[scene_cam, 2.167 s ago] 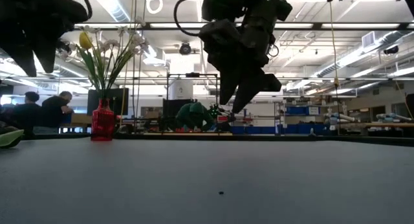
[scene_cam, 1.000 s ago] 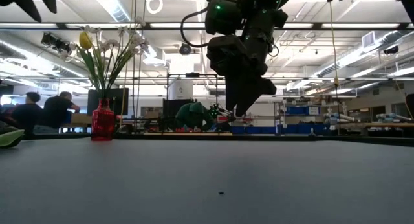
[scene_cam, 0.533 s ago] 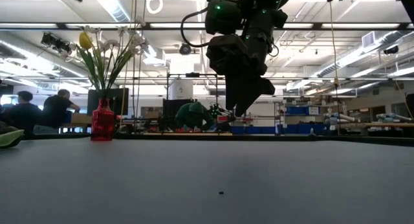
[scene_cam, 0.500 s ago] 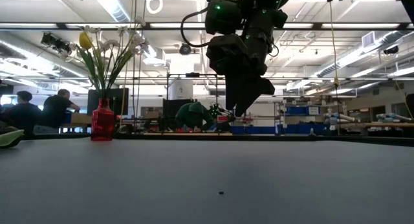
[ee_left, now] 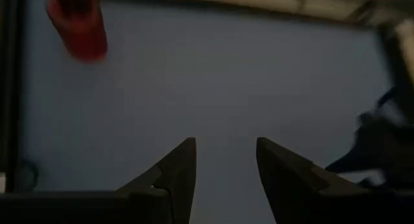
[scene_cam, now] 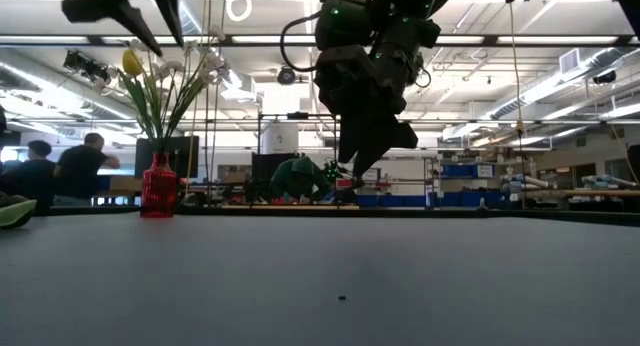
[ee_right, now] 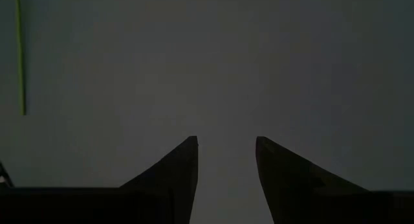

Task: Sort flowers into vase by color
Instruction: Put the black flower into the transparent vase

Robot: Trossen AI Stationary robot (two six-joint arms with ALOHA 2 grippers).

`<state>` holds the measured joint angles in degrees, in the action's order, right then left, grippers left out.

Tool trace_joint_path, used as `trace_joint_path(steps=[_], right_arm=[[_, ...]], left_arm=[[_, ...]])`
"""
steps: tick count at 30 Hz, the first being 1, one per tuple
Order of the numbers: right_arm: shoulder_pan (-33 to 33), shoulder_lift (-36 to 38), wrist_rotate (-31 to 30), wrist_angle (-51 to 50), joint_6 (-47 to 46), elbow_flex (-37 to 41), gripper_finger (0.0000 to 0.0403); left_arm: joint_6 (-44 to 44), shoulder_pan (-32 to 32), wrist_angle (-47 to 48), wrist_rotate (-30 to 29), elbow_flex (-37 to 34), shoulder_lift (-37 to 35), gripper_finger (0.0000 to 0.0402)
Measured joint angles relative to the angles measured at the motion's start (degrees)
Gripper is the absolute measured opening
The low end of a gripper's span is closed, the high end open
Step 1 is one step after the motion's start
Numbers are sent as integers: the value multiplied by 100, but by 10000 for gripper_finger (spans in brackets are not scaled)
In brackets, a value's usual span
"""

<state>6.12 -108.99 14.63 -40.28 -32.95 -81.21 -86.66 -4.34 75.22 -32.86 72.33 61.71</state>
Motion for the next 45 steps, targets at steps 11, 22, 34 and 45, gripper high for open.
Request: trace_joint_path(steps=[11, 22, 34, 45], right_arm=[[-134, 0, -146, -564, 49, 0, 165], [-349, 0, -619, -1497, 458, 30, 165], [-349, 2, -203, -1048, 449, 957, 165], [-339, 26, 26, -717, 337, 1416, 165]], left_arm=[[528, 148, -991, 2525, -339, 1999, 167], [-613, -492, -2072, 3417, -1612, 2278, 167], [-2153, -1656, -2727, 3724, -2308, 2276, 167], [-2695, -2088, -2803, 3964, -2553, 2276, 167]])
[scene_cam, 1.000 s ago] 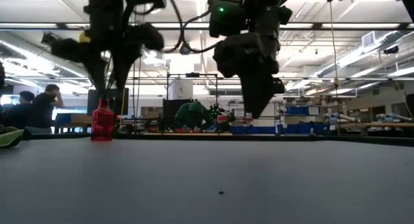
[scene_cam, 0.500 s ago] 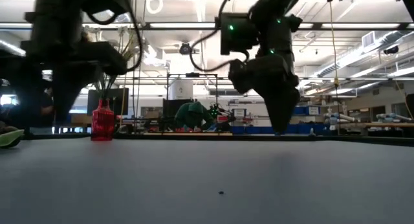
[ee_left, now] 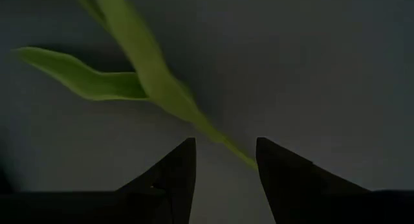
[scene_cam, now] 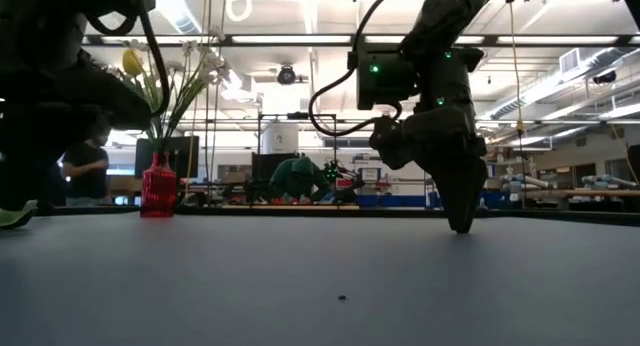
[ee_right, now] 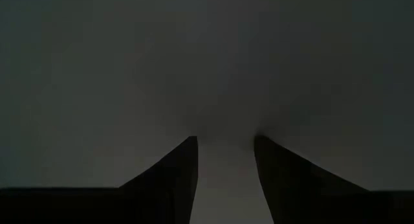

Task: Sort flowers into vase by color
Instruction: Put the black flower into the transparent vase

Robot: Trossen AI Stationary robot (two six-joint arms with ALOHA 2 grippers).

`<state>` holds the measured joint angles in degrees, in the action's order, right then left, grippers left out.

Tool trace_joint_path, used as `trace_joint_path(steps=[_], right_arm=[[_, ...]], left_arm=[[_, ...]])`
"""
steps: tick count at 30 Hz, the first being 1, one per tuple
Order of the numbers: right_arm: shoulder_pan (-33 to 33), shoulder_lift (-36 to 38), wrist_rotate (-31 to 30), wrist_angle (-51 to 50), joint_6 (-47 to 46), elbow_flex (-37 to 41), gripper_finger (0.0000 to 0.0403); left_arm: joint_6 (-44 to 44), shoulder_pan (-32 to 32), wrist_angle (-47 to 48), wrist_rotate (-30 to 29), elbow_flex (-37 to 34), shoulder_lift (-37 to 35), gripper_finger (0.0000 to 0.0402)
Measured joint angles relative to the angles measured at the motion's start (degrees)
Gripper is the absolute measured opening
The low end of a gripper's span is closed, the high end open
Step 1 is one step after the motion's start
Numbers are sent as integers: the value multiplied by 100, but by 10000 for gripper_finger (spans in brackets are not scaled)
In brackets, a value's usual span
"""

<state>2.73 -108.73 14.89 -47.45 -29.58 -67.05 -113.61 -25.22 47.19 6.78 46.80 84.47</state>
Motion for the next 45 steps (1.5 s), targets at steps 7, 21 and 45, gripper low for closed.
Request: trace_joint_path(steps=[7, 21, 45], right_arm=[[77, -4, 133, 91, 4, 13, 165], [163, -20, 307, 110, 59, 17, 165], [-55, 78, 980, 4782, -1870, 26, 165]], left_arm=[[-26, -13, -197, -32, -235, -4, 167], [246, 63, -1017, 41, -761, -24, 115], [1658, 70, -1423, -1554, -792, -1105, 21]])
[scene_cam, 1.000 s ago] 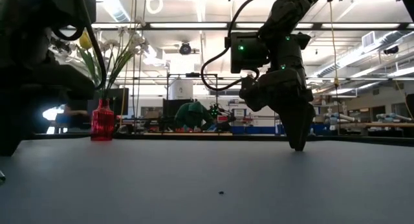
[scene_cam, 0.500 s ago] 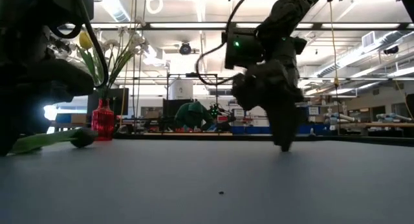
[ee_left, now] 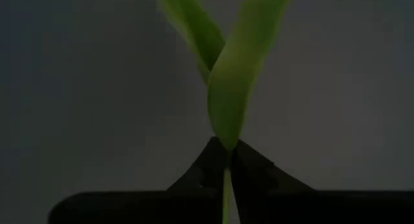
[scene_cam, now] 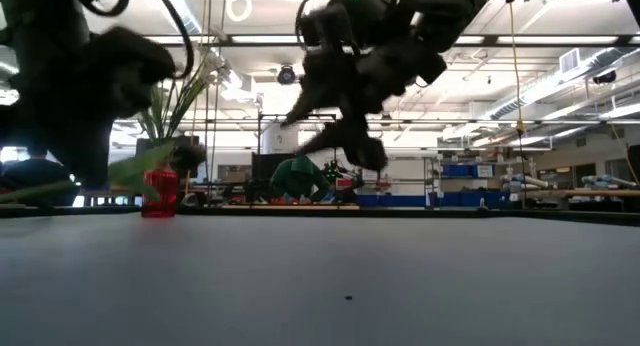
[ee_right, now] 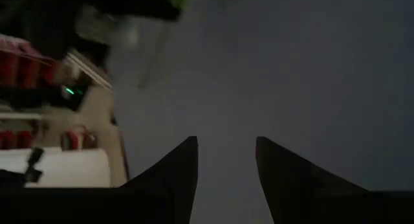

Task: Sort flowers into vase by color
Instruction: Put the black flower into the transparent vase

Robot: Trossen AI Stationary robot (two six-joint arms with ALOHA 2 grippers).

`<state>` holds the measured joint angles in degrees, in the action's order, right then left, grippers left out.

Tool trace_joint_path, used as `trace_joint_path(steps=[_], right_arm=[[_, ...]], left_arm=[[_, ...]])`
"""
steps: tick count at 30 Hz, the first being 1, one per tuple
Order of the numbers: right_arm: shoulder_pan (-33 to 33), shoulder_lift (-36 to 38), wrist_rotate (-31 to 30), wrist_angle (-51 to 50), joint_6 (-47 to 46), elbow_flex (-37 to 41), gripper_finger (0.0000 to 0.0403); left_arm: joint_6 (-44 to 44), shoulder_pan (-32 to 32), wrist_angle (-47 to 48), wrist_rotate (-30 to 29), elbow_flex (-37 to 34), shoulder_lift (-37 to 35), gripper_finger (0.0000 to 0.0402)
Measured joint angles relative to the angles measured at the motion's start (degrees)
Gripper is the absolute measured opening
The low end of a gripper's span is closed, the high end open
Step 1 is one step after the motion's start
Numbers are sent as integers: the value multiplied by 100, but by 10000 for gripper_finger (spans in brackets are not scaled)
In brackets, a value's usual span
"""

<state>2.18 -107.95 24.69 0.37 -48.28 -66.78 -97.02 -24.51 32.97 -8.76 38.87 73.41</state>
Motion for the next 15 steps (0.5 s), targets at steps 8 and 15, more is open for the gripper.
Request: trace_joint_path(steps=[8, 15], right_arm=[[-84, 44, -369, 1639, -74, -2, 165], [-302, 49, -800, 2191, -66, -7, 165]], left_arm=[[1668, -3, -749, -227, 4, -398, 21], [2803, 45, -1751, -716, 11, -453, 21]])
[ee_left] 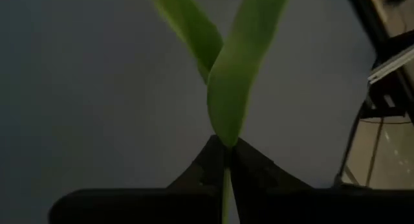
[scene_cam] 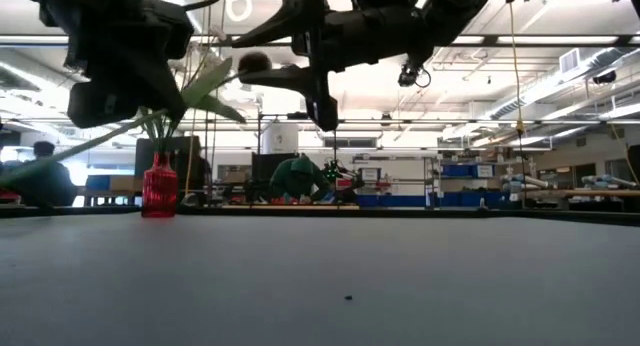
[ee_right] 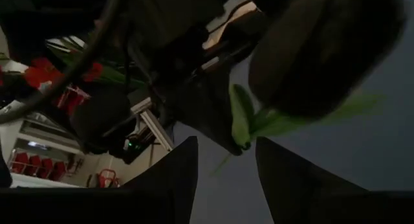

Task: Sort flowers into vase by color
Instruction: Put the black flower into the transparent vase

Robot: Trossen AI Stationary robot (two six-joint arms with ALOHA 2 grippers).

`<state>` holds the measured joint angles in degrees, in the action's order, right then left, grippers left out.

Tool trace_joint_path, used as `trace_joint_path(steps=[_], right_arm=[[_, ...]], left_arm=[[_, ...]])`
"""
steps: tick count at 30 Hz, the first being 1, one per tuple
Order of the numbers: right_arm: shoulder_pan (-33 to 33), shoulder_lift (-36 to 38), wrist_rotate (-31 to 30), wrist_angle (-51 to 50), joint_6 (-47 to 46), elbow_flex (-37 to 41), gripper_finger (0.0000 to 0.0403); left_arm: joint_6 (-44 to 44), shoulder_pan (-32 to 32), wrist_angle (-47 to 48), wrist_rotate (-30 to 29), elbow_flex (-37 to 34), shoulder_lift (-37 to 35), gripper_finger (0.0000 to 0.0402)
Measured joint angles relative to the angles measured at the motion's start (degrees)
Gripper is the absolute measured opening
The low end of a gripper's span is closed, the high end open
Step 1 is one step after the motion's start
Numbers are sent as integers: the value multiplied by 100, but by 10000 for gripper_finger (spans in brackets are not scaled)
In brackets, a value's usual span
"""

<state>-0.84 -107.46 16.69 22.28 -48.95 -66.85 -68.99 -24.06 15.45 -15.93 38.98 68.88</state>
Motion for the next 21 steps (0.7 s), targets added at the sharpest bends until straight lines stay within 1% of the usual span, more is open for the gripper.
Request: trace_joint_path(steps=[5, 9, 13, 18, 21], right_arm=[[-172, 2, -312, 150, -22, 0, 165], [-248, 2, -660, 216, -212, 0, 165], [-297, 2, -942, 257, -203, 0, 165], [-315, 11, -962, 334, -175, 0, 161], [-314, 11, -960, 355, -173, 0, 144]], left_arm=[[280, 145, -197, -72, 2, -4, 21], [641, 232, -579, -67, 2, -42, 21], [1027, 307, -925, -32, 2, -114, 21], [1140, 401, -956, 159, 1, -174, 20], [1173, 424, -1024, 200, 11, -197, 20]])
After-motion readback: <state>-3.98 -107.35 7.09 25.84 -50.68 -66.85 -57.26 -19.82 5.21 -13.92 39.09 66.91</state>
